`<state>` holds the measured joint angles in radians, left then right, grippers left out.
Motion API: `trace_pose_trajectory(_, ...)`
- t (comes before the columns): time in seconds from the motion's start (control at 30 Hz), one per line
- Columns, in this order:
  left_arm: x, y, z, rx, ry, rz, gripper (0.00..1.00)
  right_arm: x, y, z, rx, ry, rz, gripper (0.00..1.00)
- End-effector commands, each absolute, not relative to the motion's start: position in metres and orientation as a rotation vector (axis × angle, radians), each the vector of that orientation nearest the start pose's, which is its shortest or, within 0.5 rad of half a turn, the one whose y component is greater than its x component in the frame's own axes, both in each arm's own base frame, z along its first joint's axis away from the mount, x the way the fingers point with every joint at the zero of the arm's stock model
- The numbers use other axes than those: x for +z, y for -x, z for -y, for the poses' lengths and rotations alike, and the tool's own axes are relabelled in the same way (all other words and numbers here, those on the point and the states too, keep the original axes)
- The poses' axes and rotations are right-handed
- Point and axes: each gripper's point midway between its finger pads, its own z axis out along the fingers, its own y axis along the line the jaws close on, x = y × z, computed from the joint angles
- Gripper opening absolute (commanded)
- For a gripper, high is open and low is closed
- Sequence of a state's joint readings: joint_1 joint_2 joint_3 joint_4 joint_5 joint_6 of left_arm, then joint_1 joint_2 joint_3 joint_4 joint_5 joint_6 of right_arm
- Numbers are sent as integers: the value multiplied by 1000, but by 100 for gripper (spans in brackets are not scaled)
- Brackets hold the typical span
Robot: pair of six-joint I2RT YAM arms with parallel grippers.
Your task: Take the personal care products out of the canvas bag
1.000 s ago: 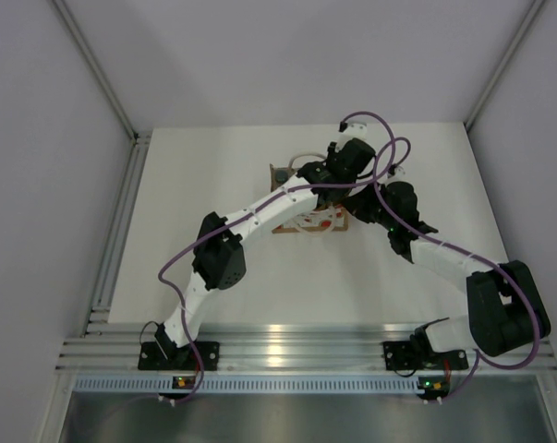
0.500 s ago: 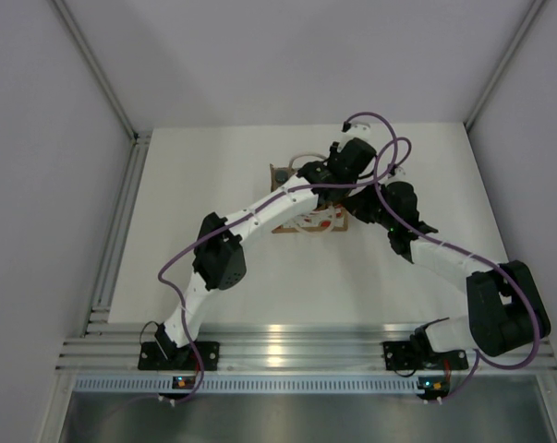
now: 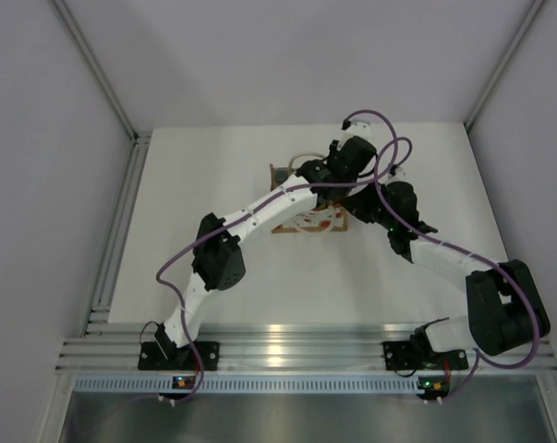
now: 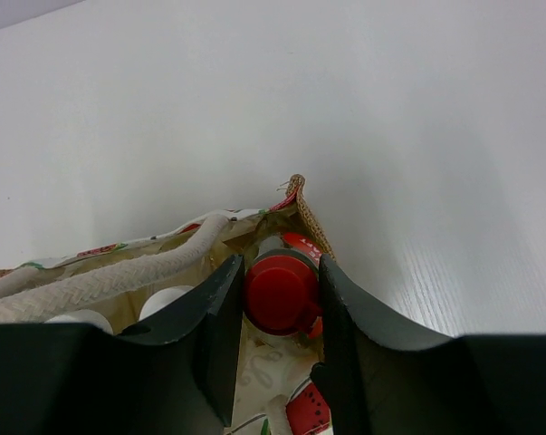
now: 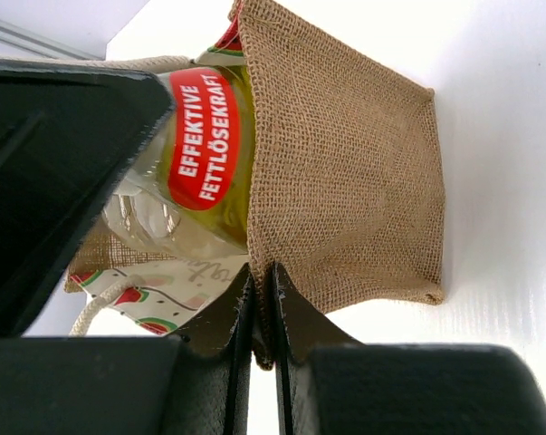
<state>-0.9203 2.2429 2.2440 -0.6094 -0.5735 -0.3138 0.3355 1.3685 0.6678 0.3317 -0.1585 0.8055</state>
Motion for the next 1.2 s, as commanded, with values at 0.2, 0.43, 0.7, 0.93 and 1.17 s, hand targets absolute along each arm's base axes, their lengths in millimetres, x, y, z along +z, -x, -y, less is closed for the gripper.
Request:
trace_pose_trajectory(0.2, 413, -412, 394, -349, -69, -1699, 0, 152, -366, -200, 954, -349, -2008, 0)
trace_pose_trajectory(0.43, 442, -407, 383, -364, -47, -1648, 0, 154, -368, -201, 961, -348, -2007, 0)
trace_pose_trajectory(0.7, 479, -399, 372, -391, -46, -1577, 0, 149, -370, -203, 961, -348, -2019, 0)
trace_pose_trajectory(0.93, 502, -389, 359, -409, -31, -1542, 0, 144, -371, -204, 962, -351, -2032, 0)
trace_pose_trajectory(1.17, 522, -382, 345, -420, -8, -1507, 0, 146, -373, -205, 963, -350, -2027, 0)
